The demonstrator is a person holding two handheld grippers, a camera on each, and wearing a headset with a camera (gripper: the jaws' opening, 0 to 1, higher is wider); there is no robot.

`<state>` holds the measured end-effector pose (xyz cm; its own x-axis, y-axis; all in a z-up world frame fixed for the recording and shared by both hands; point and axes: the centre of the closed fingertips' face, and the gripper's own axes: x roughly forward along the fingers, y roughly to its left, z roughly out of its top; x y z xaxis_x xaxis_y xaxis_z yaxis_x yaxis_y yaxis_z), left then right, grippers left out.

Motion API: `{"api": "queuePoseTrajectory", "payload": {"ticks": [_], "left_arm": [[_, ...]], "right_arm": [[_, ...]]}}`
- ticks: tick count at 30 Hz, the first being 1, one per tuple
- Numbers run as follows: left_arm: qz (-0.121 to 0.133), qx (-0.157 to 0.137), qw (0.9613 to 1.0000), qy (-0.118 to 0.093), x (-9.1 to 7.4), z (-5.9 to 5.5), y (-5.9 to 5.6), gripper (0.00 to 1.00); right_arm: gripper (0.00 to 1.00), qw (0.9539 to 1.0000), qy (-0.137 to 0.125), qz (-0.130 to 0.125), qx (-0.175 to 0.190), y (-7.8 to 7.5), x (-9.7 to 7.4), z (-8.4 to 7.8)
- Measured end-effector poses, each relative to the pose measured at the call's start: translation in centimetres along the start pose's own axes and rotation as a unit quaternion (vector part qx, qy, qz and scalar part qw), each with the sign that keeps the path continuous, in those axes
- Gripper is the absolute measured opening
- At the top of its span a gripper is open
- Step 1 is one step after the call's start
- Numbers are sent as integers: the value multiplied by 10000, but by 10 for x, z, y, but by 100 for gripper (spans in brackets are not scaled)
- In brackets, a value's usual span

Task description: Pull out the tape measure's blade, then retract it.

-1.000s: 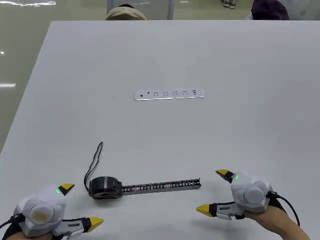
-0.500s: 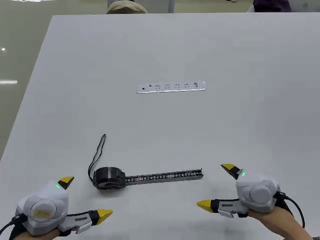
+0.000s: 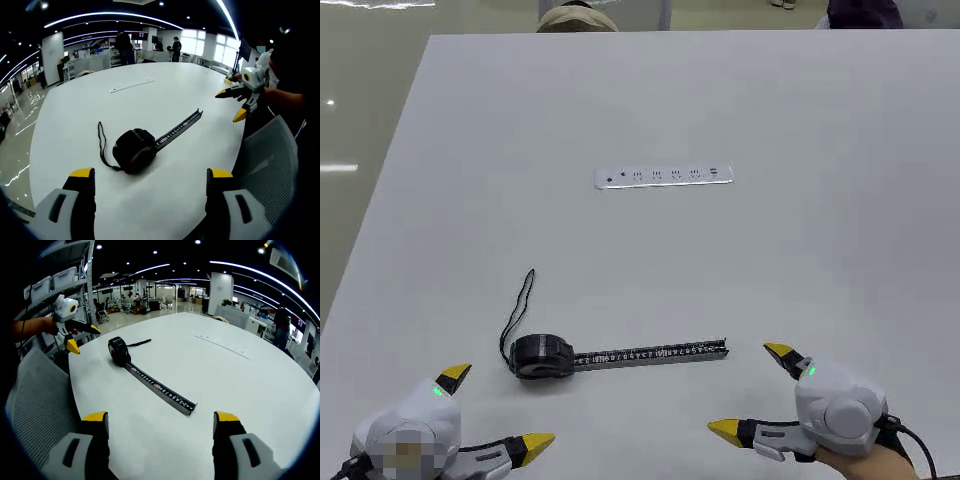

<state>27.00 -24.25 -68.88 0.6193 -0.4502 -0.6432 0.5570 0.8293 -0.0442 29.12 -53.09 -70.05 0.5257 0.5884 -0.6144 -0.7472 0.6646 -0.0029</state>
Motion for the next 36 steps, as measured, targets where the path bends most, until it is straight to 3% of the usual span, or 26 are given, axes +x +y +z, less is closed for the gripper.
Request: {"api": "queuePoseTrajectory", "payload": {"ticks": [24,36], "left_arm": [[320,-166,9993,-52,-15,-11,-6,90],[670,-495,9964,-162,-15,-3,-9,89]], "right_arm": [[86,9987,-202,-330,335,10,-20,2],[86,9976,-221,-465,468,2,-23,1]]}}
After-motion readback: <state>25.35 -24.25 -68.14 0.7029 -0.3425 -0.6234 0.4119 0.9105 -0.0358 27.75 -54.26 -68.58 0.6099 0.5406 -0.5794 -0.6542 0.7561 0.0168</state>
